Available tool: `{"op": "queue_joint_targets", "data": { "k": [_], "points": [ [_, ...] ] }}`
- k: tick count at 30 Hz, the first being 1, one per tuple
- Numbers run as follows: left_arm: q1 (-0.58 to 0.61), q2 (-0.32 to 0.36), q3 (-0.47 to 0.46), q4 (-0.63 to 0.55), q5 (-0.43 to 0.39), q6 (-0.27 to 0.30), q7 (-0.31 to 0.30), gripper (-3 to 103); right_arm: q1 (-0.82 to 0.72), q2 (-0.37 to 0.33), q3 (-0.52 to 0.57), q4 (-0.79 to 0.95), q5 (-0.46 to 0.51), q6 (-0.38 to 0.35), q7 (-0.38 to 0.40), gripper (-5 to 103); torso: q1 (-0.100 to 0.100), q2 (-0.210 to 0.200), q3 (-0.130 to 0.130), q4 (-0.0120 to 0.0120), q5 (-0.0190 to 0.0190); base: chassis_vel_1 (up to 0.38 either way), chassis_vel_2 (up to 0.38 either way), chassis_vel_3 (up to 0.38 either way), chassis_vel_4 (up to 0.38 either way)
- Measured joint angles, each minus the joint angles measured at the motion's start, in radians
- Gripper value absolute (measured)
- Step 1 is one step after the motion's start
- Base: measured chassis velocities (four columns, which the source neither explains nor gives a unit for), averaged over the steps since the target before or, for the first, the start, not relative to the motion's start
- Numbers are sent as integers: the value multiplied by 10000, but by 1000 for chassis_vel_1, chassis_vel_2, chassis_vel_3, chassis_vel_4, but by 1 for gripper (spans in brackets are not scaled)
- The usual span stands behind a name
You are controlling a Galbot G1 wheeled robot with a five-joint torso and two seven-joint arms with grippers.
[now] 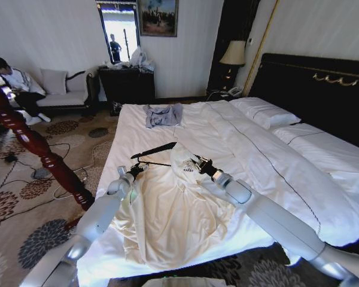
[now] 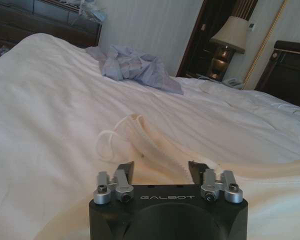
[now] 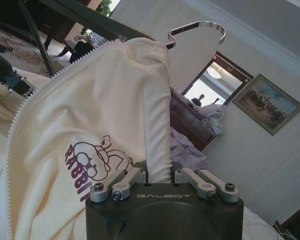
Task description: Pick up the clothes from the bed and hang them on the clothes hanger.
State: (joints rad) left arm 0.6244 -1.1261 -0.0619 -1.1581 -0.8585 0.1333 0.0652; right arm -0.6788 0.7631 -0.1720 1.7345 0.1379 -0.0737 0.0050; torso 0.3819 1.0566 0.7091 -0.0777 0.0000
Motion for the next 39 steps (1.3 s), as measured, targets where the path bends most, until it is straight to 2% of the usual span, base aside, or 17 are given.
{"op": "queue_joint_targets", "data": {
  "k": [1, 5, 6, 9, 11, 12, 14, 16, 17, 22, 27, 28, 32, 34, 36, 38, 39],
  "points": [
    [0, 0, 0, 0, 0, 0, 0, 64, 0, 0, 0, 0, 0, 0, 0, 19, 0, 0, 0, 0, 0, 0, 0, 0, 0],
    [-85, -55, 0, 218, -5, -27, 8, 43, 2, -12, -10, 11, 13, 0, 0, 19, 0, 0, 0, 2, 0, 0, 0, 0, 0],
    [-85, -55, 0, 218, -5, -27, 8, 43, 2, -12, -10, 11, 13, 0, 0, 19, 0, 0, 0, 2, 0, 0, 0, 0, 0],
    [-277, -201, 12, 484, -6, -55, 38, 26, 19, -3, -59, 57, 23, -9, -3, 19, 1, 0, 0, -1, 0, 0, 0, 0, 0],
    [-305, -226, 15, 525, -7, -56, 43, 26, 19, -5, -59, 67, 27, -13, -4, 19, 1, 0, 0, 0, 0, 0, 0, 0, 0],
    [-376, -288, 27, 628, -11, -58, 51, 16, 10, -26, -59, 99, 37, -20, -6, 19, 0, 0, 0, 0, 0, 0, 0, 0, 0],
    [-451, -375, 33, 753, -27, -59, 54, 11, -6, -55, -59, 116, 47, -24, -10, 19, 0, 0, 0, -1, 0, 0, 0, 0, 0],
    [-464, -392, 34, 781, -28, -59, 55, 11, -9, -59, -59, 116, 48, -26, -11, 19, 0, 0, 0, -1, 0, 0, 0, 0, 0],
    [-499, -459, 31, 872, -32, -67, 58, 2, -18, -66, -53, 116, 50, -28, -11, 19, 0, 0, 0, -1, 0, 0, 0, 0, 0],
    [-472, -496, -2, 857, -172, -76, 46, 0, -50, -82, -11, 116, 53, -34, -12, 19, 0, 0, 0, -2, 0, 0, 0, 0, 0],
    [-122, -217, -163, 42, -633, 39, -195, 0, -52, -84, -4, 82, 49, -35, -16, 19, 0, 0, 0, 0, 0, 0, 0, 0, 0],
    [80, -99, -326, -418, -989, 194, -393, -3, -54, -81, -2, 72, 45, -35, -17, 19, 0, 0, 0, 1, 0, 0, 0, 0, 0],
    [511, 127, -767, -1451, -1761, 594, -1002, 7, -96, -74, 2, 49, 21, -35, -19, 19, 0, 0, -1, 2, 0, 0, 0, 0, 0],
    [701, 301, -983, -1814, -2202, 999, -1459, 18, -134, -78, 4, 39, 6, -34, -21, 19, -1, 0, -1, 1, 0, 0, 0, 0, 0],
    [734, 395, -1039, -1734, -2401, 1277, -1631, 29, -138, -84, -7, 38, 4, -32, -23, 19, 0, 0, -1, 2, 0, 0, 0, 0, 0],
    [727, 401, -1040, -1654, -2436, 1323, -1633, 29, -133, -83, -23, 38, 3, -31, -23, 19, 0, 1, -1, 1, 0, 0, 0, 0, 0],
    [688, 387, -1030, -1471, -2543, 1391, -1625, 34, -91, -81, -65, 38, 6, -31, -24, 19, 0, 0, 0, 2, -3, 0, 0, 0, 0]
  ]
}}
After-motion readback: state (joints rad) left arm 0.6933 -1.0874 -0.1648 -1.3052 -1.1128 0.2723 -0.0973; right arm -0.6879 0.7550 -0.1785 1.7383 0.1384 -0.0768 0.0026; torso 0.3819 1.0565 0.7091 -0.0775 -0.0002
